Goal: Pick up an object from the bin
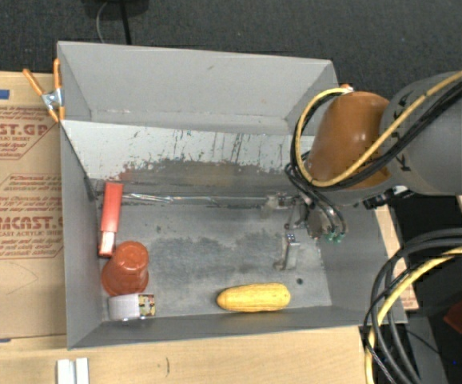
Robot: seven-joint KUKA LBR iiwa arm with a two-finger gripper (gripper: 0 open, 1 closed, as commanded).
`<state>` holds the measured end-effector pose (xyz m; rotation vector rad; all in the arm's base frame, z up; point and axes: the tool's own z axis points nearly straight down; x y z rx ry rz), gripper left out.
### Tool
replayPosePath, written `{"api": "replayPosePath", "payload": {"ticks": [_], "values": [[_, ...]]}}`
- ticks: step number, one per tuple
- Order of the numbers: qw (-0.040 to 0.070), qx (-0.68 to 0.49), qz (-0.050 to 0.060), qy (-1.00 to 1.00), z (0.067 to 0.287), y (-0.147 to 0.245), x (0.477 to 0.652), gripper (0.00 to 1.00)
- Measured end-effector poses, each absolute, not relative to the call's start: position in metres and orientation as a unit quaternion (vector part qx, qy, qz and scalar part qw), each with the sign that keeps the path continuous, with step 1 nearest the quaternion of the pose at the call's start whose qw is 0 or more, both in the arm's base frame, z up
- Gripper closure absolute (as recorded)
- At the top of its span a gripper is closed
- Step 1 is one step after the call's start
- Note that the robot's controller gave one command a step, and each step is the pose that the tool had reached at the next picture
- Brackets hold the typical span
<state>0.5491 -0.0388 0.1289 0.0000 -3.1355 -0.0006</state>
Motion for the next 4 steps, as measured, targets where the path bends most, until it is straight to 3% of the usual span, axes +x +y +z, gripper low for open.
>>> {"api": "replayPosePath", "payload": {"ticks": [1, 2, 3, 4], "values": [[-0.001, 0.0, 0.0, -1.0, 0.134, -0.039, 0.551, 0.0], [-0.001, 0.014, 0.0, -1.0, 0.079, -0.021, 0.495, 0.0], [0.0, 0.109, 0.0, -0.994, 0.088, -0.018, 0.485, 0.0], [0.0, 0.058, 0.0, -0.998, 0.096, 0.008, 0.482, 0.0]]}}
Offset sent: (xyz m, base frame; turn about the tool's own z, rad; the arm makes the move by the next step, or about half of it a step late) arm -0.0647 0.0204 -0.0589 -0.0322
